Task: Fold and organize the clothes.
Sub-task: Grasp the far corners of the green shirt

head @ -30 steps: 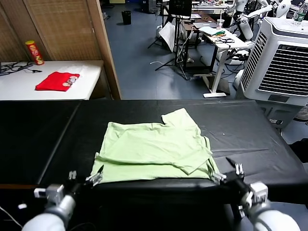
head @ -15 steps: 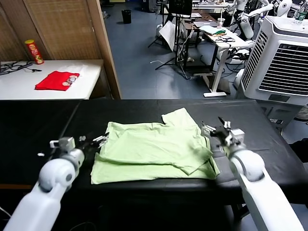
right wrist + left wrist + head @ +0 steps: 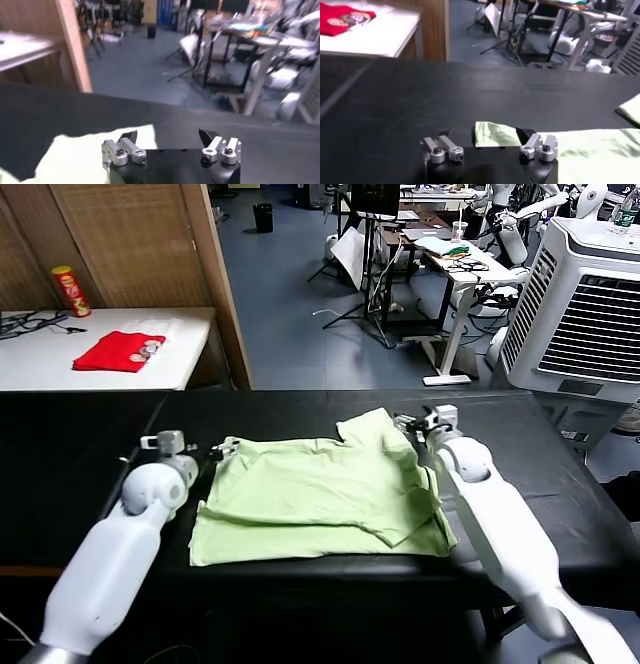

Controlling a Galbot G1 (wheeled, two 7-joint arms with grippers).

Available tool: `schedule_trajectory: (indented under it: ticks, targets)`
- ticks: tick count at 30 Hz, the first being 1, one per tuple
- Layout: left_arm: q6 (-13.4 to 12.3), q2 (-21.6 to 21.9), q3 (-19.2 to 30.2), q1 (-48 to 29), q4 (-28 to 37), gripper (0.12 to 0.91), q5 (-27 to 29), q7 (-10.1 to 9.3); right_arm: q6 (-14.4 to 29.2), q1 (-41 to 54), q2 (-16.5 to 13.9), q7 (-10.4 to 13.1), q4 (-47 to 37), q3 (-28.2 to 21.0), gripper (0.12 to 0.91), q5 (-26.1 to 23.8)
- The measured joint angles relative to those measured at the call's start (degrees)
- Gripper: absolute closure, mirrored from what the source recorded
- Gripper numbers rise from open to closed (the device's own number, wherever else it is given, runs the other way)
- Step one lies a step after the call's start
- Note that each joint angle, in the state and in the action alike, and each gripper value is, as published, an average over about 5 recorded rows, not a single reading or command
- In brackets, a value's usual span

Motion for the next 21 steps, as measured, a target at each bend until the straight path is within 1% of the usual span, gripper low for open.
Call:
schedule_trajectory:
  ticks: [5,8,16,18,21]
  targets:
    - [-0.1,-0.8,0.4,-1.7,3.0,0.232,-0.1,0.33,0.0,1.9,2.1,-1.2,-4.6,-0.2,0.227,-1.6]
    - [0.0,-0.9,0.4,-2.1,4.0,0.232,-0.6,0.93,0.0,2.5,3.1,-1.7,-6.8,-0.2,0.227,-2.2]
    - [0.2,-1.4,0.5,-2.4,5.2,0.238,-0.9,2.38,0.7,3.3,4.8,-1.9,-10.3,0.8,0.227,-3.6]
    - [0.1,-1.6,0.5,-2.5,5.5,0.269,-0.8,2.63,0.9,3.7,5.3,-1.9,-11.1,1.4,0.227,-3.8]
    - [0.0,-1.9,0.5,-2.6,6.0,0.371,-0.6,2.93,1.1,4.0,6.1,-2.0,-12.3,2.5,0.231,-4.1]
